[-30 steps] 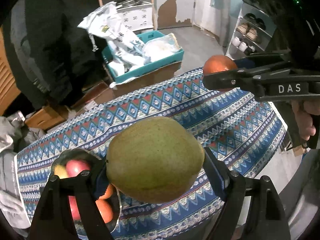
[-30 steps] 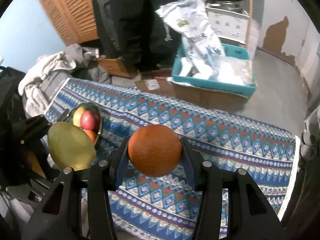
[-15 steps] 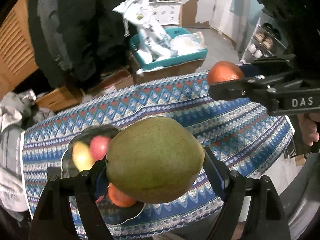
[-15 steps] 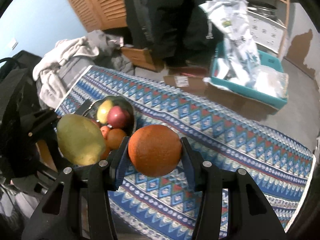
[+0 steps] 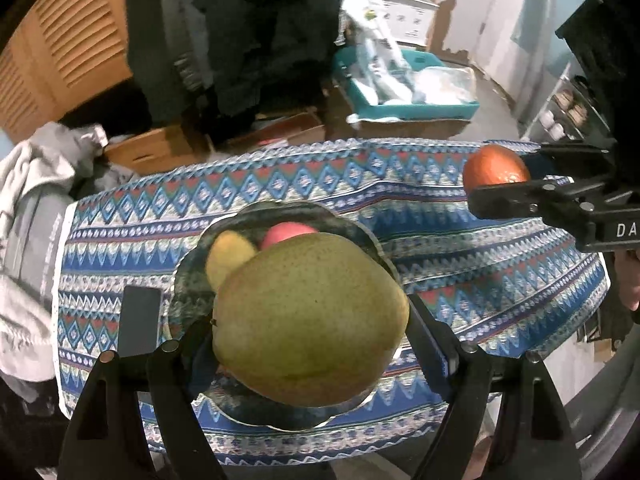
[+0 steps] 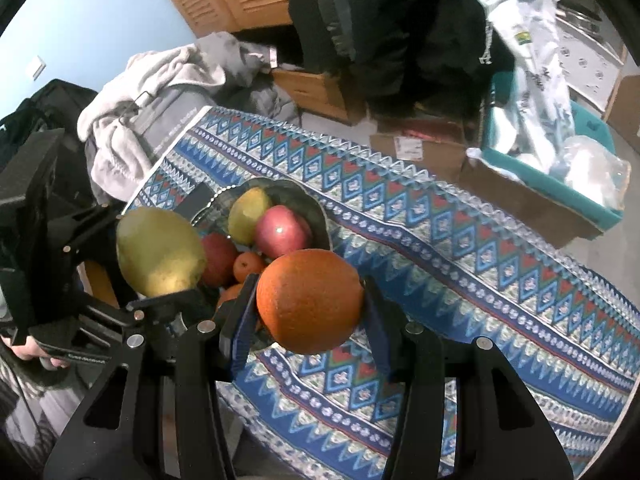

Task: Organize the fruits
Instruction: 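Lower and open the left tool in the bowl while the right tool releases the orange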

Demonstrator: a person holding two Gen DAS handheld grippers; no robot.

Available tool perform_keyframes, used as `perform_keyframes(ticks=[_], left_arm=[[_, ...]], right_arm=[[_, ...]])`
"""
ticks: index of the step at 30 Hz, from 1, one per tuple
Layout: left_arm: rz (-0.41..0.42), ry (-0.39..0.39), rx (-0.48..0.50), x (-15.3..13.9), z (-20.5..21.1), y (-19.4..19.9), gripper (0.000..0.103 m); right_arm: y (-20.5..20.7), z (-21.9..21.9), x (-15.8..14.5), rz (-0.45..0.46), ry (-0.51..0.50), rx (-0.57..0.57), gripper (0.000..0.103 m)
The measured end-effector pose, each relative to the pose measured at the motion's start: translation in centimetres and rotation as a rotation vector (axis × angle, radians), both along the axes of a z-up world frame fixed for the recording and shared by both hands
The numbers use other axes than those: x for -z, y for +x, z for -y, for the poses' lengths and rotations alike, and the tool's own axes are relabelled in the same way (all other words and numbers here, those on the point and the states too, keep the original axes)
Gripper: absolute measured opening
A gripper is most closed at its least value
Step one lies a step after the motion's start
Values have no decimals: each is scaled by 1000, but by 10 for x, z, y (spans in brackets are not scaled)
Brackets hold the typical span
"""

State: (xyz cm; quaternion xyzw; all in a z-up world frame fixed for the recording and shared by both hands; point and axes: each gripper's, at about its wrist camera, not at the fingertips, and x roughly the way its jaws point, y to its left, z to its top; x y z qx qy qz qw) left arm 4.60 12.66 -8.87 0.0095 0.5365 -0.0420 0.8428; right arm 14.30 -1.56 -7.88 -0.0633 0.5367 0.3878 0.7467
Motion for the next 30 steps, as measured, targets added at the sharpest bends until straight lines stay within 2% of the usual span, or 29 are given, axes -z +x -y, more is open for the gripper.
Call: perform_keyframes(ticks=[11,14,19,30], left_arm=[[-52,-43,-85,34,-42,-1,84],[-59,-35,-103,43,-48,2,84],[-85,-80,-137,57,-60,11,84],[-125,-102,-156,77,-63,23,84]], right_arm=[[6,-46,26,-44,-26,-31,49],[7,-56,36,-56,-40,-37,49],[11,-69,54,-73,-77,-37,49],[17,-81,83,-110,-131,-37,49]])
